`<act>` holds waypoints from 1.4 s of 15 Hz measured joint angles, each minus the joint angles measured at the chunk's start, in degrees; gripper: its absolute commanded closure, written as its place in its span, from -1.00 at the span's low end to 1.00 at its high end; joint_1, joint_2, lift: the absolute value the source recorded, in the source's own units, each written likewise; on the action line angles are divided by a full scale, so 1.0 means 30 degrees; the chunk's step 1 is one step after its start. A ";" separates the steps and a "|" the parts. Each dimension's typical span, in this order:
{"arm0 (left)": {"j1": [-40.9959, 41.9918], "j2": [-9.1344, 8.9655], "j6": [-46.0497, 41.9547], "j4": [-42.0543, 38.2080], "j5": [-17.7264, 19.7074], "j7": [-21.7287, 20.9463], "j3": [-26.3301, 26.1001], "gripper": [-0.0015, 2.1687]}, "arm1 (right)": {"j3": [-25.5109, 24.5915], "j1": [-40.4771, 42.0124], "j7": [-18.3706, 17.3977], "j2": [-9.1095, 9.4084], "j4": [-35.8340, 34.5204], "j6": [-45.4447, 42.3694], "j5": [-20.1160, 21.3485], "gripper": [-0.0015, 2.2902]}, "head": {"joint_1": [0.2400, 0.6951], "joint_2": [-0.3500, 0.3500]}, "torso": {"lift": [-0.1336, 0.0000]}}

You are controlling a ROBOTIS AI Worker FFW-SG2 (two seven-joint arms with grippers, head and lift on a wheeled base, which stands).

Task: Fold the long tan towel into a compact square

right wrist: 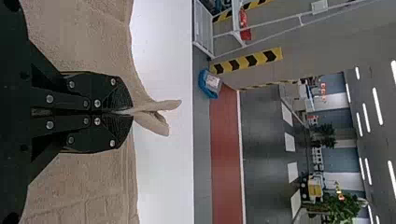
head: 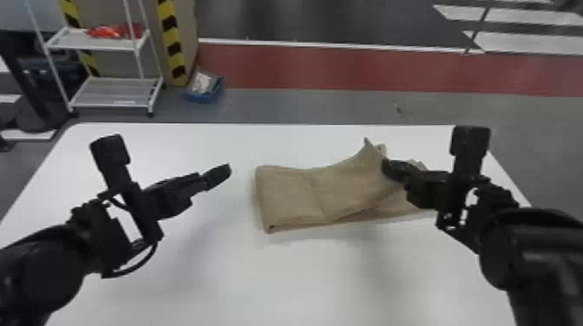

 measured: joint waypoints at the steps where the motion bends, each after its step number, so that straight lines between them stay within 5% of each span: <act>1: 0.0020 -0.0040 0.0001 -0.0005 -0.0021 0.0001 -0.0006 -0.92 | -0.0067 -0.0017 0.0000 -0.0361 0.0424 -0.0036 0.0066 0.29 | 1.00 -0.38 | -0.86; 5: 0.0026 -0.0152 0.0001 0.0014 -0.0226 0.0134 -0.0247 -0.92 | 0.0118 -0.0370 0.0106 -0.0465 0.2782 -0.1623 0.0569 0.29 | 1.00 -0.43 | -0.86; 9: 0.0020 -0.0155 0.0038 0.0001 -0.0258 0.0299 -0.0268 -0.92 | -0.0651 -0.0094 0.0259 -0.0683 0.1345 -0.1756 -0.0713 0.29 | 1.00 -0.43 | -0.86; 13: 0.0057 -0.0121 0.0269 -0.0006 -0.0322 0.0324 -0.0177 -0.92 | -0.2124 -0.0385 0.0936 -0.1899 0.2031 -0.2068 -0.1494 0.29 | 1.00 -0.58 | -0.86; 18: 0.0136 -0.0154 0.0294 0.0008 -0.0498 0.0429 -0.0285 -0.92 | -0.1542 -0.0556 0.1091 -0.1728 0.4643 -0.3522 -0.0258 0.29 | 1.00 -0.61 | -0.86; 21: 0.0150 -0.0154 0.0298 0.0002 -0.0523 0.0518 -0.0303 -0.92 | -0.2073 0.0064 0.1209 -0.1659 0.3211 -0.3607 -0.0768 0.29 | 1.00 -0.61 | -0.86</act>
